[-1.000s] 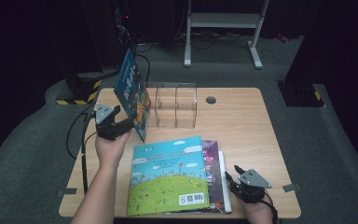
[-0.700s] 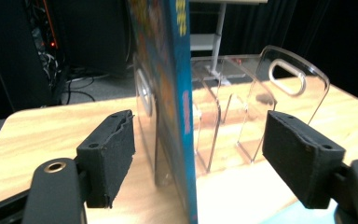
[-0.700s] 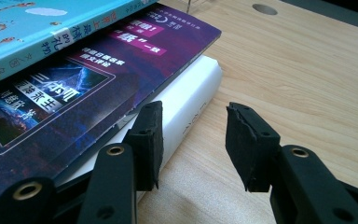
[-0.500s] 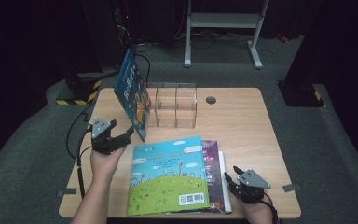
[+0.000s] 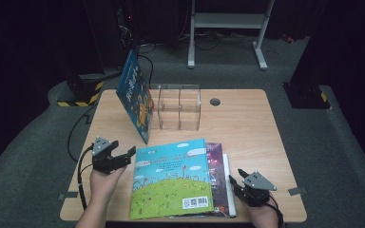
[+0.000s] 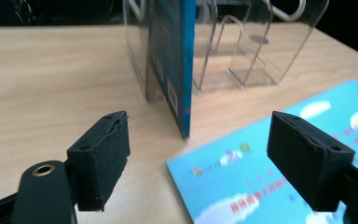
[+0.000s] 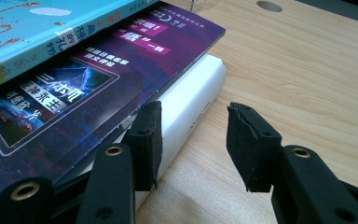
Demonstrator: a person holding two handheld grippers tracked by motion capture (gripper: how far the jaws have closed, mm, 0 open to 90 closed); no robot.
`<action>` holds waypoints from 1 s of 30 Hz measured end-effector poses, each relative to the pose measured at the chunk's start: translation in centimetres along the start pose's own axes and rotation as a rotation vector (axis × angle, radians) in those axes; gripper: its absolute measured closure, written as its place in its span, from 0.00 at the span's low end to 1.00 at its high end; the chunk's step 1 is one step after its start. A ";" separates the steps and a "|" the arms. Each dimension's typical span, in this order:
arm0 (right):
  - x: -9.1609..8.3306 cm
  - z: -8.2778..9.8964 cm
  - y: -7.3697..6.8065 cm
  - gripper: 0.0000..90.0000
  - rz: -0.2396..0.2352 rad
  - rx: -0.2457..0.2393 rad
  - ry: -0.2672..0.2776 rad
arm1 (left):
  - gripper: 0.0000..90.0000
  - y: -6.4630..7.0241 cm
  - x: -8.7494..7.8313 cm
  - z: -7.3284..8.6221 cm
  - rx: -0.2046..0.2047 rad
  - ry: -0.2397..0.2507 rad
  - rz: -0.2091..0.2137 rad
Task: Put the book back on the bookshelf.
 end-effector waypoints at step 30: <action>0.0 -0.3 -0.8 0.60 -0.021 0.006 -0.006 | 0.18 1.9 0.3 8.0 -0.104 -0.271 0.126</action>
Point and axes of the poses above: each handheld gripper's, and its own axes: x roughly forward along the jaws, z roughly out of its underside, y roughly to its right, the point moved 2 cm from there along x, roughly forward along the jaws, and after that the axes turned 8 degrees about z, right-handed, at the moved point
